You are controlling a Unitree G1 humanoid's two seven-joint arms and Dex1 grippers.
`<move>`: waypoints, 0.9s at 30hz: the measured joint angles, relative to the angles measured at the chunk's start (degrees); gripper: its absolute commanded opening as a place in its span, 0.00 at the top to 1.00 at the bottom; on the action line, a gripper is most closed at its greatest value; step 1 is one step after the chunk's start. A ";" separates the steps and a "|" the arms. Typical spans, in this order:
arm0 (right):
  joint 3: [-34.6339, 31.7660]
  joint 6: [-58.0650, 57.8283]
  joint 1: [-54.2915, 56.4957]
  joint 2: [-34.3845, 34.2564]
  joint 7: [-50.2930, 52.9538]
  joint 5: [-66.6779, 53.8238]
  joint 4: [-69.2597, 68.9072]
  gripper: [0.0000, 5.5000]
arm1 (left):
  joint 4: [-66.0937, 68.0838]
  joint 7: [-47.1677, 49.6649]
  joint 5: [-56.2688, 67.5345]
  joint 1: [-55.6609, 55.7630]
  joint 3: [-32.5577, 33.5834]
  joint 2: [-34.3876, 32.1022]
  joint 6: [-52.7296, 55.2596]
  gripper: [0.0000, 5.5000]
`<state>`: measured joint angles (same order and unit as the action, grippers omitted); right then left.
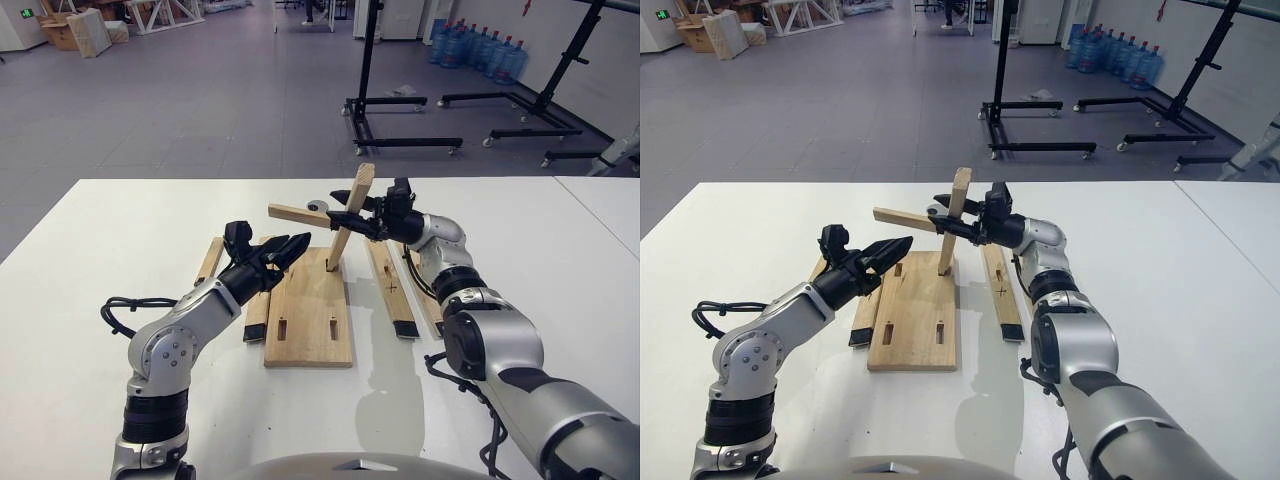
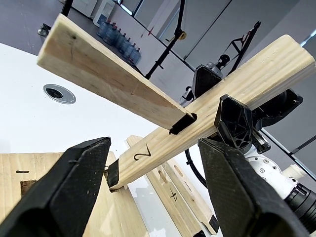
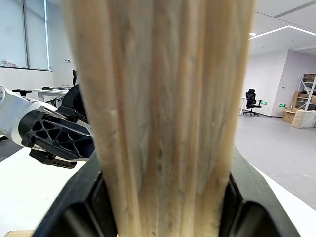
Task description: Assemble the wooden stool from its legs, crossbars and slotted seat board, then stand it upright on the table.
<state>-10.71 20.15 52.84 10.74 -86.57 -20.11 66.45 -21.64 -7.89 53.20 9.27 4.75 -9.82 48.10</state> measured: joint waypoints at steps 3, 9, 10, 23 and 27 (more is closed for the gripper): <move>0.29 0.27 -0.18 -0.02 -0.79 0.01 -0.15 0.63 | -0.02 0.01 0.00 0.00 0.00 0.00 0.04 0.41; 2.66 2.01 -1.73 -0.16 -3.88 0.43 -2.78 0.63 | -0.46 0.01 0.00 0.00 -0.02 0.09 0.07 0.41; 3.34 2.04 -1.81 -0.11 -4.15 0.48 -3.11 0.63 | -0.47 0.01 0.00 0.00 -0.02 0.14 0.07 0.41; 4.39 -15.96 -0.17 2.56 6.13 1.22 1.85 0.63 | -0.57 0.05 -0.01 -0.20 -0.10 0.37 0.33 0.41; 6.15 -15.02 -1.19 2.35 7.49 1.50 0.64 0.63 | -0.56 0.13 0.00 -0.20 -0.01 0.35 0.36 0.41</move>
<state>-4.56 5.13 51.65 13.09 -79.08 -18.61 67.09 -22.21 -7.76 53.20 9.07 4.74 -9.48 48.46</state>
